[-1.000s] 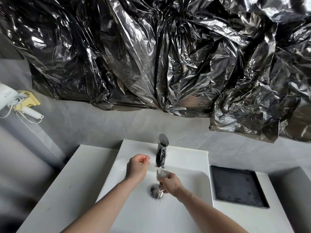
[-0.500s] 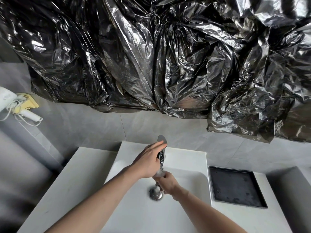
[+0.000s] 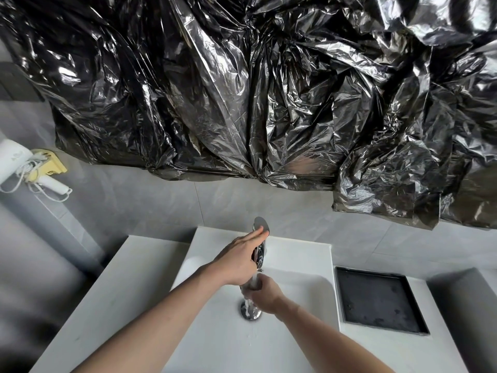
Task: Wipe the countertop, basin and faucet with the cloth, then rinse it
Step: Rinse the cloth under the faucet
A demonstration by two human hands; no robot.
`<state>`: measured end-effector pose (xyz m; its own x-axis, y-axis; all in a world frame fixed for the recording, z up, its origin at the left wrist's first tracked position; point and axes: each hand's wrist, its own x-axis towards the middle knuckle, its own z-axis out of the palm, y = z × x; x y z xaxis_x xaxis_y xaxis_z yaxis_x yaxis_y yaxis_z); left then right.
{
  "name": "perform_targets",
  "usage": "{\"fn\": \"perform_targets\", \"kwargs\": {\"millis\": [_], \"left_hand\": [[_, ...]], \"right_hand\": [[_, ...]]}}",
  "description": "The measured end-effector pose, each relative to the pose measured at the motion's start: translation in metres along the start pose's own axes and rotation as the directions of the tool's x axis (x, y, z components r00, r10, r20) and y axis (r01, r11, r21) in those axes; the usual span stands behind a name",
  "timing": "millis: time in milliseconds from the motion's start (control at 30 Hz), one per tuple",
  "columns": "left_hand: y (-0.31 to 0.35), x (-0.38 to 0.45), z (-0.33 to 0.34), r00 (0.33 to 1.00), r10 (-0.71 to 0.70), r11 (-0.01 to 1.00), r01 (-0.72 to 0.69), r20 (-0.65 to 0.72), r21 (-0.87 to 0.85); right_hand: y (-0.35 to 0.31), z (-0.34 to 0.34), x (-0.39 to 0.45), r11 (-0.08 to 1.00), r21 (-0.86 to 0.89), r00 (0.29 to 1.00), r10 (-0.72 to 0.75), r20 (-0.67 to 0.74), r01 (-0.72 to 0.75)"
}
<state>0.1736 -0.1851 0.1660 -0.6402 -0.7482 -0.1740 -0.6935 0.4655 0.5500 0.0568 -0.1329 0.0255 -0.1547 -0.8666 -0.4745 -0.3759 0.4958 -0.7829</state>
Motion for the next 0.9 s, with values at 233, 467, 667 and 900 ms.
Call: {"fn": "perform_targets", "kwargs": {"millis": [233,467,667,900], "left_hand": [[-0.001,0.0,0.0,0.999,-0.027,0.999,0.027,0.032,-0.02],[0.002,-0.006,0.001,0.999,-0.024,0.999,0.025,0.024,-0.04],[0.003,-0.021,0.016,1.0,-0.017,0.998,0.016,0.024,0.06],[-0.001,-0.069,0.045,0.987,0.159,0.985,-0.158,-0.021,0.063]], "right_hand": [[-0.007,-0.005,-0.007,0.979,-0.192,0.992,-0.09,-0.089,0.072],[0.0,-0.009,-0.012,0.971,-0.186,0.981,-0.171,-0.091,0.152],[0.02,-0.018,-0.044,0.975,0.187,0.992,0.109,0.065,-0.119],[0.033,-0.057,-0.097,0.901,0.313,0.93,0.203,0.308,-0.3]]}}
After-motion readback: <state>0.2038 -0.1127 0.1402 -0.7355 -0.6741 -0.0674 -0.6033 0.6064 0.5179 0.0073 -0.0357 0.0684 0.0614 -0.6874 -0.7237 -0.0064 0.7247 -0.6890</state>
